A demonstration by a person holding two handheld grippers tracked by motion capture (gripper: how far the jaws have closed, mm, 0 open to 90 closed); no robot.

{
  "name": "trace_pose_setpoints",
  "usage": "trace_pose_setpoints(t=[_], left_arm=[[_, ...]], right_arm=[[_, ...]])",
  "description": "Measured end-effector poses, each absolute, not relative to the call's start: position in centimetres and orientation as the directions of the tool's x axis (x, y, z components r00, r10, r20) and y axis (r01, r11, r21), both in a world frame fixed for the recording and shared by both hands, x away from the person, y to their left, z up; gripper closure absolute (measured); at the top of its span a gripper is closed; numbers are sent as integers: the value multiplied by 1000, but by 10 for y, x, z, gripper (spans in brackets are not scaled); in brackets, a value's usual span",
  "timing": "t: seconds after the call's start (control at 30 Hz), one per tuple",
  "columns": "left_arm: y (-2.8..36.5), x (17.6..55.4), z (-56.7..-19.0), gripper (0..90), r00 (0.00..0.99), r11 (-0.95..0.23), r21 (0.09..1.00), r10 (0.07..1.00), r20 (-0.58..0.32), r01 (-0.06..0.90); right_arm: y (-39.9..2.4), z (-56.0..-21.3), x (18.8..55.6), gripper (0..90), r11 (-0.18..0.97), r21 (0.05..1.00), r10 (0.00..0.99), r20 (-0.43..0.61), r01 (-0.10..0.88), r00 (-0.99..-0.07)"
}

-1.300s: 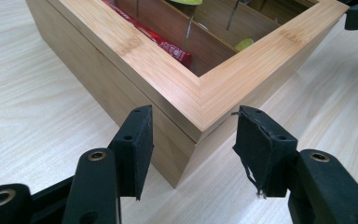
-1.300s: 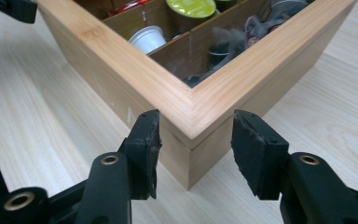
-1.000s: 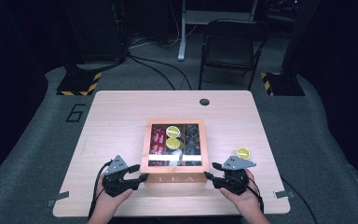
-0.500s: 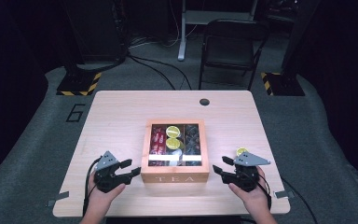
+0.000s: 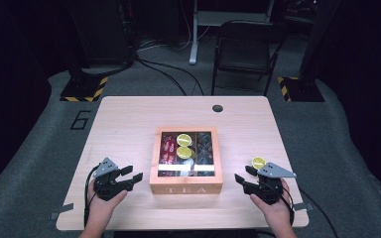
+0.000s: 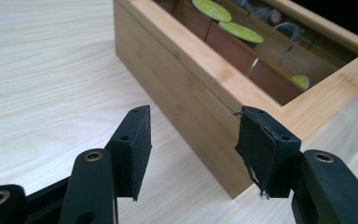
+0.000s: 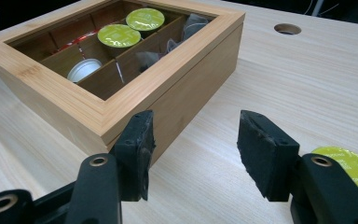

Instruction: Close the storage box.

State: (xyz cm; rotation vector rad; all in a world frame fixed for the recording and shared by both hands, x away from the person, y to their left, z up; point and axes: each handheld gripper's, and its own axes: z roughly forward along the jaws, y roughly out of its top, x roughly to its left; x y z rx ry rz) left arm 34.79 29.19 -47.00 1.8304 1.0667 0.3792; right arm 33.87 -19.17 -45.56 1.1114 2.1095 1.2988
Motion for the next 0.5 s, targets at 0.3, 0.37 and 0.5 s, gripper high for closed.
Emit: trace_pose_setpoints(t=[0.3, 0.37, 0.5], left_arm=[[291, 351, -475, 439, 567, -169, 843, 803, -182, 510], [290, 351, -475, 439, 570, -181, 840, 803, -173, 511], [288, 350, -473, 422, 575, -178, 841, 798, -181, 512]], right_arm=[[-191, -462, 342, 452, 229, 877, 807, 71, 422, -586], [-193, -464, 342, 448, 243, 874, 808, 58, 421, -586], [-195, -466, 342, 440, 244, 869, 809, 61, 430, -584]])
